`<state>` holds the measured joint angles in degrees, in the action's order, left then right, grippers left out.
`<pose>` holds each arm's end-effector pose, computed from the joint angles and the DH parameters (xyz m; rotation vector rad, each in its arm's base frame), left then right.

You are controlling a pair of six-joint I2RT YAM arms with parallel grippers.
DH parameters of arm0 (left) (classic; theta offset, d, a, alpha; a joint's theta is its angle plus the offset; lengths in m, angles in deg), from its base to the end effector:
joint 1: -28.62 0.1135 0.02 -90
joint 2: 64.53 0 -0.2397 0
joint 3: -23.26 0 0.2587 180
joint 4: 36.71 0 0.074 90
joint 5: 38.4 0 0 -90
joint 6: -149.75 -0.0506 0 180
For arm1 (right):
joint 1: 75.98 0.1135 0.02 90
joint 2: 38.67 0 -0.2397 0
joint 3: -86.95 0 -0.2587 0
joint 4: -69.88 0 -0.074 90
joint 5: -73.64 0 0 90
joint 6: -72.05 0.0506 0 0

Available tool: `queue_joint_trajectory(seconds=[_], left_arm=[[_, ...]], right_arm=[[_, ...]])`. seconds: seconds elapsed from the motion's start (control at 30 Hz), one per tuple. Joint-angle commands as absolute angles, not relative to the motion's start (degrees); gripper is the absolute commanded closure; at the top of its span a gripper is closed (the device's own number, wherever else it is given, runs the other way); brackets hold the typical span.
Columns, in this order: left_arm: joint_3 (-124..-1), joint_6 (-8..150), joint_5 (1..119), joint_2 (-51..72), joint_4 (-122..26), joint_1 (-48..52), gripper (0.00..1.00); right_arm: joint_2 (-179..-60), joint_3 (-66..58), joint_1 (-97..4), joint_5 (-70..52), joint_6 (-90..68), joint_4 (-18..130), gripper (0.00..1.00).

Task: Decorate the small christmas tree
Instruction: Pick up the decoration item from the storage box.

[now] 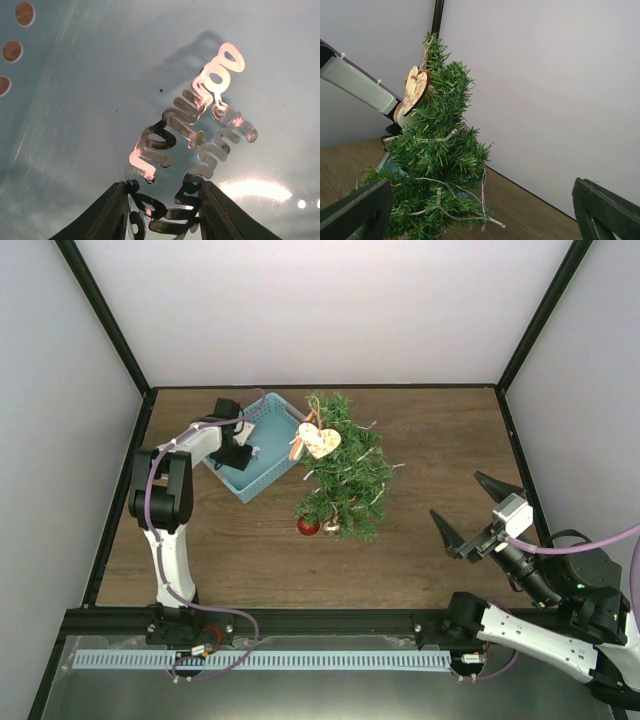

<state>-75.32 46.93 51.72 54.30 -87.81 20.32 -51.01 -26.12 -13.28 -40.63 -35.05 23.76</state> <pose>0.4137 -0.0605 0.1159 0.5166 2.7684 0.0153 0.0435 0.0389 0.3933 -0.6313 1.3004 0.3524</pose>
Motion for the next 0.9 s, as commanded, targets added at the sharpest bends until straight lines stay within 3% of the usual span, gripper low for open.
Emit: queue_joint_trajectory(seconds=[0.0,0.43,0.87], left_arm=[[-74.70,47.86,51.70,51.02,-88.94,20.08,0.60],[-74.00,49.26,51.75,43.10,-90.81,20.04,0.60],[-72.85,52.52,54.54,28.30,-93.28,20.05,0.60]], right_arm=[[-50.43,-25.52,-13.58,-40.49,-34.70,24.44,0.00],[-52.73,-24.57,-13.58,-37.99,-32.49,26.19,0.00],[-65.96,-17.28,-13.58,-36.24,-19.50,34.84,0.00]])
